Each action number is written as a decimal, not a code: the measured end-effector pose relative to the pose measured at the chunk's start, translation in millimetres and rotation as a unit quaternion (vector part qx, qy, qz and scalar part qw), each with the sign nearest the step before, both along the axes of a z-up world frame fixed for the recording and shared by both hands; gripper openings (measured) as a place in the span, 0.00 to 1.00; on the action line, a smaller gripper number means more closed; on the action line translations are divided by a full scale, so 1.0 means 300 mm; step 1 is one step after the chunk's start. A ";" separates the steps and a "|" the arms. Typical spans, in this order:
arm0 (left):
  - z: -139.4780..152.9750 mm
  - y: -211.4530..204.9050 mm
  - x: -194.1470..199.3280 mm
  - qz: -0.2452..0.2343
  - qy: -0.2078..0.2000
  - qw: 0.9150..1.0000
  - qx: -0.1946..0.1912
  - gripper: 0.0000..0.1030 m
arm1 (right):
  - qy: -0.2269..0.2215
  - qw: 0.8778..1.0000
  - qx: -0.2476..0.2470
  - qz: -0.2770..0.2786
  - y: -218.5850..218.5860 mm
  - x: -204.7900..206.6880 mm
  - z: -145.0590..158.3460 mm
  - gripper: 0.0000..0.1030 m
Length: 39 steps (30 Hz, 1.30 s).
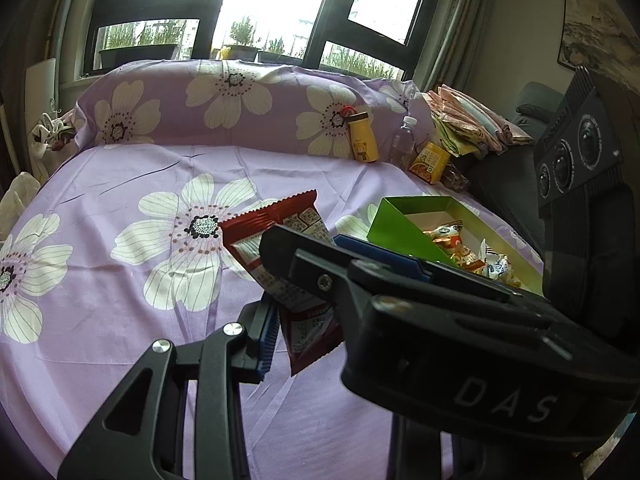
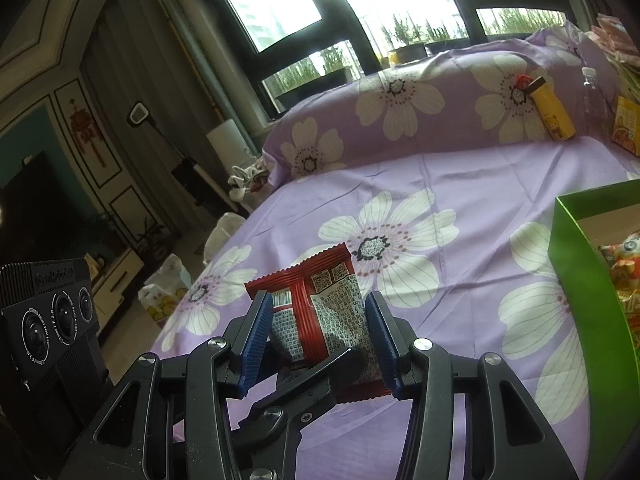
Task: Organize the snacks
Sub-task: 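Carry the wafer packet into the green box and open the right gripper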
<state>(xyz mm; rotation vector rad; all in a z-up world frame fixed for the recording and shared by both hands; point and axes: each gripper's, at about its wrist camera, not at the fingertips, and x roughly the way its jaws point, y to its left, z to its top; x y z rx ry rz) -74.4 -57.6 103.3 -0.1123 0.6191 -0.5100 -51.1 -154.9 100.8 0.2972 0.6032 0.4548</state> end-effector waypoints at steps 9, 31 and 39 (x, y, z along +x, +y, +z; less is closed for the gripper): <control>0.064 -0.086 -0.007 -0.021 -0.012 1.000 0.005 0.31 | -0.014 1.000 0.010 -0.014 -0.087 -0.025 0.061 0.50; 0.132 -0.545 0.036 -0.159 0.014 0.987 -0.011 0.32 | -0.001 0.989 0.031 -0.142 -0.523 -0.089 0.139 0.50; 0.089 -0.697 0.069 -0.207 0.054 0.977 -0.014 0.31 | 0.032 0.979 0.040 -0.197 -0.663 -0.089 0.103 0.50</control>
